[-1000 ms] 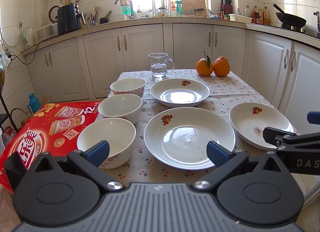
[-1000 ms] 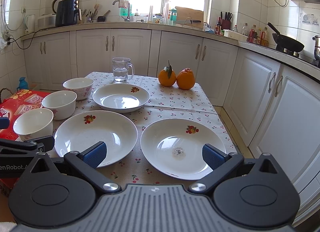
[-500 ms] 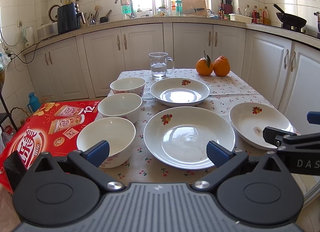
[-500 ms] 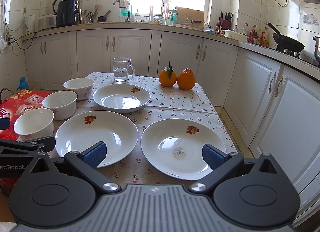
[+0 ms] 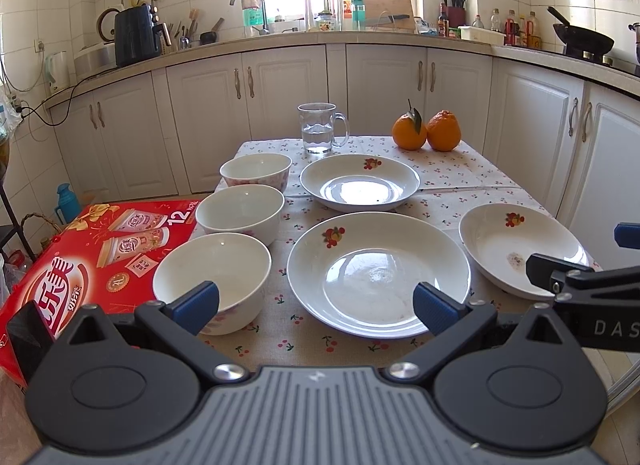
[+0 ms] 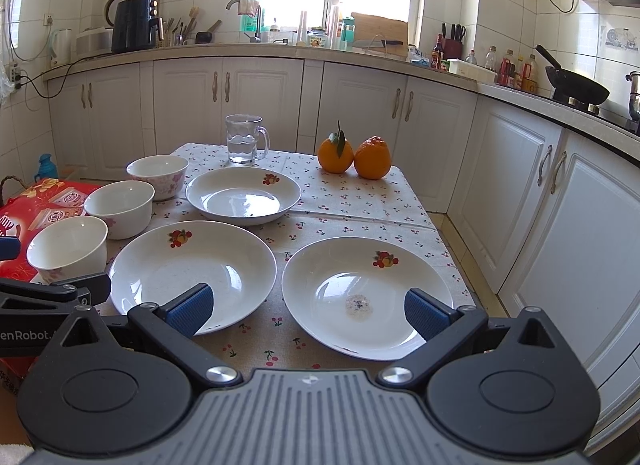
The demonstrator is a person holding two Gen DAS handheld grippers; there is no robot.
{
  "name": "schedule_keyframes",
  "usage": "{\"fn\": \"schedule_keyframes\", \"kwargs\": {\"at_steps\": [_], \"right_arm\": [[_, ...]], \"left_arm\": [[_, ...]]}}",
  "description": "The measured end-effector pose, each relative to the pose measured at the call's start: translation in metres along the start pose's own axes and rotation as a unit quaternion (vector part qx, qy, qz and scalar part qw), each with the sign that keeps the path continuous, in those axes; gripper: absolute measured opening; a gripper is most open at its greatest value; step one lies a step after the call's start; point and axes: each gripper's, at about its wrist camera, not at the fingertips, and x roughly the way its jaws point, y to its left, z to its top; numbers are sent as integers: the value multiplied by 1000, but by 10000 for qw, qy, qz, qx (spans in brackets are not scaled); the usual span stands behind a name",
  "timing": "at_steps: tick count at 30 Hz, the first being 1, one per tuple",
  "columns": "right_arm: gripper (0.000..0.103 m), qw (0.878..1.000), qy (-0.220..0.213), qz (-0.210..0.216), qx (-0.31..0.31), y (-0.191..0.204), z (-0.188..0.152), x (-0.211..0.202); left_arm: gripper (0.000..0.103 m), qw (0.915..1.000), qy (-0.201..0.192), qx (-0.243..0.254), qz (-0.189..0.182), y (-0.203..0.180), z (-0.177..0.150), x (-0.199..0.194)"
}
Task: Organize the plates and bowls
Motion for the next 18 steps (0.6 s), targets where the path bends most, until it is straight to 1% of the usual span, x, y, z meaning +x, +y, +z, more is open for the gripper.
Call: {"fn": "schedule_keyframes", "kwargs": {"at_steps": [9,13,18], "right_arm": [[103,10000,7,1,-8,0,-2,2],[103,10000,22,6,1,-1,-1,3],[103,10000,-33,16,-27,-2,1,1]], "left_arm": [[102,10000,34,36,14,-2,2,0],[102,10000,-8,36,-7,-2,4,-1],[102,9998,-71,62,-153,-1,7,1]]}}
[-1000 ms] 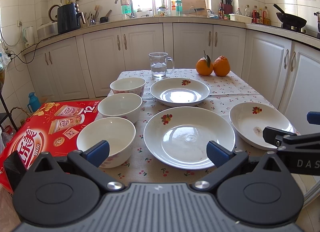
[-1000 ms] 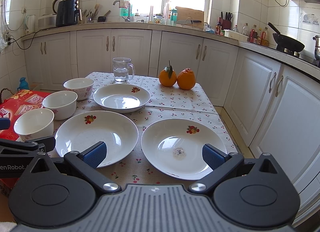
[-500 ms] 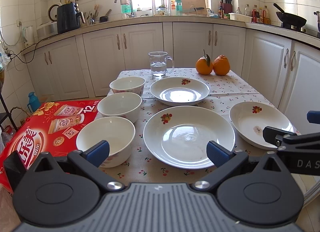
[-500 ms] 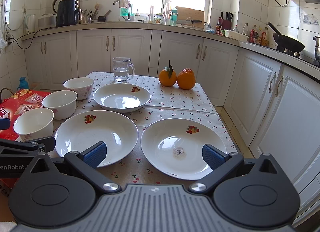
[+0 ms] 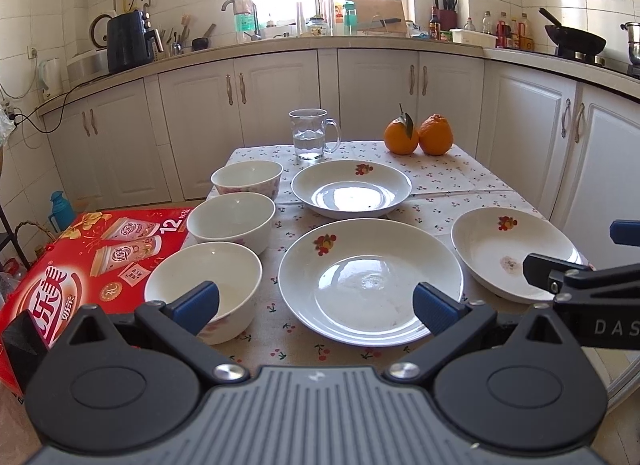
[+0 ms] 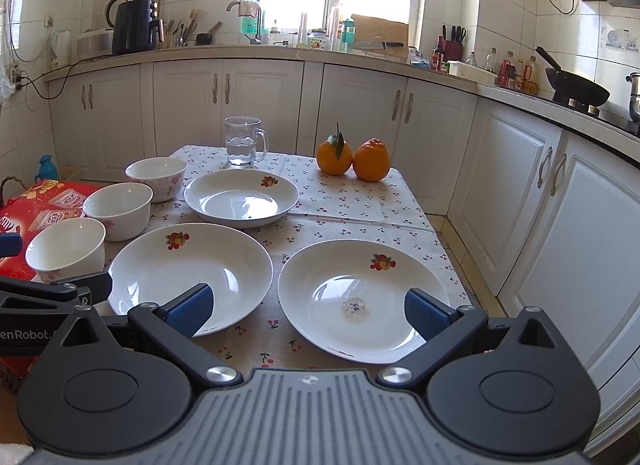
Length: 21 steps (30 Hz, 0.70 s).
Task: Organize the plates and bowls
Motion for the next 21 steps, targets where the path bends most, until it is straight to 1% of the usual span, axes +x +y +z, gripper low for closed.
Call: {"fn": "schedule_keyframes", "kwargs": {"at_steps": [3,6,8,12,15,18,21], "right_arm": [[103,10000,-72,36,-48,-3,2,-1],[103,9998,-159,-6,-113,-9,6,-1],[103,9996,-243,40,-161,-14,9,0],[103,9981,-462,207,-359,-28,11,0],[103,9968,-550,295,-500,-39,10,3],[103,9964,-402,396,-627,-52,3,12],[103,9960,-175,469,-742,-63,-9,22]], "left_arm": [[102,9999,-66,-5,-104,2,5,1],[102,9996,-208,189,-97,2,12,2],[102,9992,-300,253,-63,3,18,2],[102,9991,-277,211,-234,8,32,10],[102,9988,-259,195,-372,10,39,17],[102,9983,-288,201,-456,8,42,25],[102,9971,-160,386,-635,1,45,38]]}}
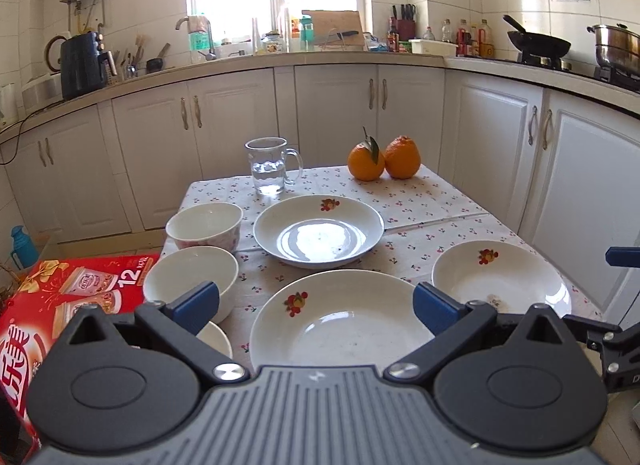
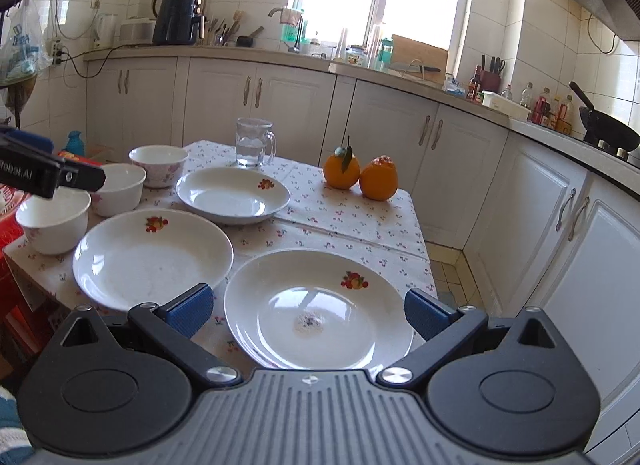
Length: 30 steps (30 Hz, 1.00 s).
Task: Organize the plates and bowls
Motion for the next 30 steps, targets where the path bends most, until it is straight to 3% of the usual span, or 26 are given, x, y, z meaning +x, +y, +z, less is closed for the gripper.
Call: {"fn": "schedule_keyframes", "kwargs": {"at_steps": [10,13,23,30], "right_arm": [[103,9960,714,474,234,-22,-42,42],[103,9935,919,558,378,-30,-51,57],[103,9892,1081,875,473,-49,-59,82],[103,9890,942,1046,449,-58,-62,86]], "left_arm": [[102,9975,370,538,-284,-27,8,50],[102,9948,541,619,-607,-34,13,64],[102,9748,1229,986,-1576,-69,30,111],[102,9611,1470,1406,-1870,-93,44,142]]}}
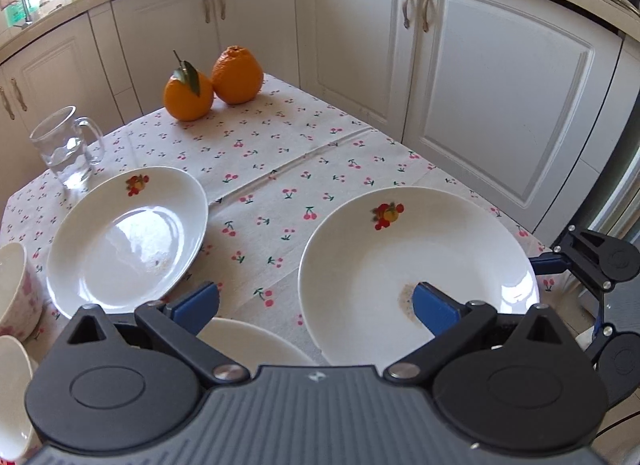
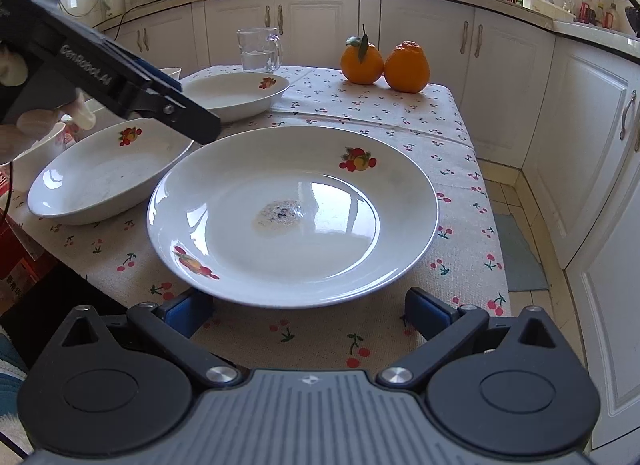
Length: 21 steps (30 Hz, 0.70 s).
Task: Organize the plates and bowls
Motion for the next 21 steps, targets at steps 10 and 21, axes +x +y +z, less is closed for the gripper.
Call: {"fn": "schedule_keyframes", "kwargs": {"at_steps": [10,21], "right_arm": [[103,9989,-305,255,-231,-6,-5,1],[103,9987,-329,265,-294,-5,-6,0]], "left_arm": [[101,9963,576,348,-531,-6,26,48],[99,9911,908,564,-792,-10,32,68]]}}
